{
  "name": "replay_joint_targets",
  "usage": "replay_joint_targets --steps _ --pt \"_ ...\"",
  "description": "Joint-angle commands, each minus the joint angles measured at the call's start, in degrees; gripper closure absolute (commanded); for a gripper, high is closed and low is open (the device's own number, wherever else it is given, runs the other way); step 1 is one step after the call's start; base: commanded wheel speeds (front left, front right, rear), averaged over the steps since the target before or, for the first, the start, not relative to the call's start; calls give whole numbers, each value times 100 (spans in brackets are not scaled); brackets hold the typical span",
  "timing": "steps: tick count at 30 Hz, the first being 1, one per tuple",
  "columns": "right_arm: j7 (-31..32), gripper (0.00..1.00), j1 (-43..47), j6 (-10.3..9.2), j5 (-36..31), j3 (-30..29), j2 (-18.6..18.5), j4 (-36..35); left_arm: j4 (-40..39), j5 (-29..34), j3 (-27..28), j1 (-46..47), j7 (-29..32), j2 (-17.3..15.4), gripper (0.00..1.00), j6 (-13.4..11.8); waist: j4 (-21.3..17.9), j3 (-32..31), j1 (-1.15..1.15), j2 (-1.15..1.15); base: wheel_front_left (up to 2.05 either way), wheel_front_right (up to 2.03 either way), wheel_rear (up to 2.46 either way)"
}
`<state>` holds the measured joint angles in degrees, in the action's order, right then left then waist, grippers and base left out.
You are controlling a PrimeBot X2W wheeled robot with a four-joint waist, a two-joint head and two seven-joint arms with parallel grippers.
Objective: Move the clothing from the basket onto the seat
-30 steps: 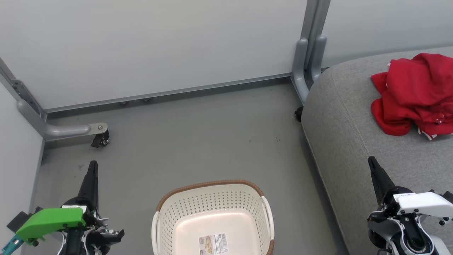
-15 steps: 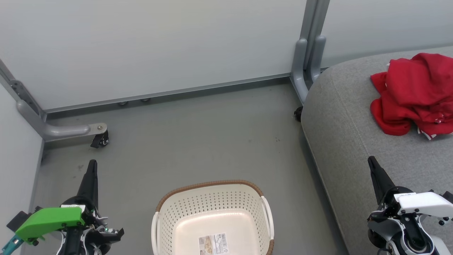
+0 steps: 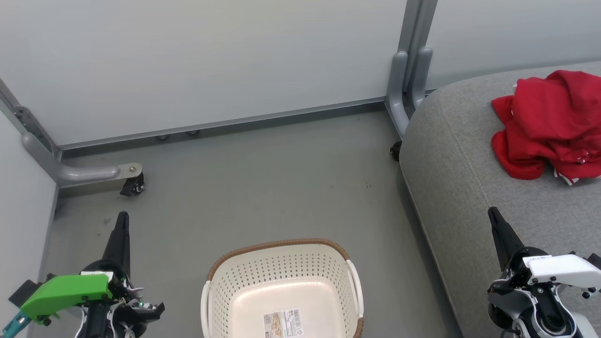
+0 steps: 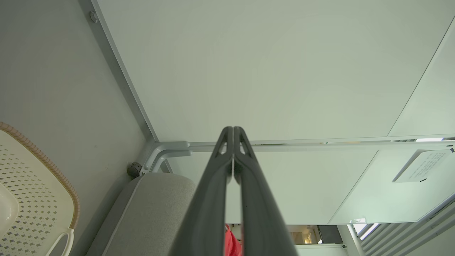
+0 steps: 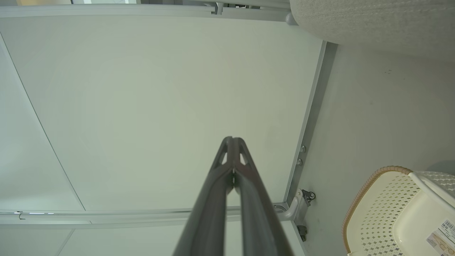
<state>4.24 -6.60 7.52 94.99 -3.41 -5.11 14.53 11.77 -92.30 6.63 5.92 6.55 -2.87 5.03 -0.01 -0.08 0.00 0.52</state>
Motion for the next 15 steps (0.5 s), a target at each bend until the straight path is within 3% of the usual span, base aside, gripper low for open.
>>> replay_joint_targets --steps 1,15 --pt "-18 100 -52 -6 31 4 -39 3 -10 -10 15 65 18 0 100 22 0 0 0 -52 0 0 0" --pt "-33 100 -49 -6 44 24 -54 0 -10 -10 16 65 18 0 100 22 0 0 0 -52 0 0 0"
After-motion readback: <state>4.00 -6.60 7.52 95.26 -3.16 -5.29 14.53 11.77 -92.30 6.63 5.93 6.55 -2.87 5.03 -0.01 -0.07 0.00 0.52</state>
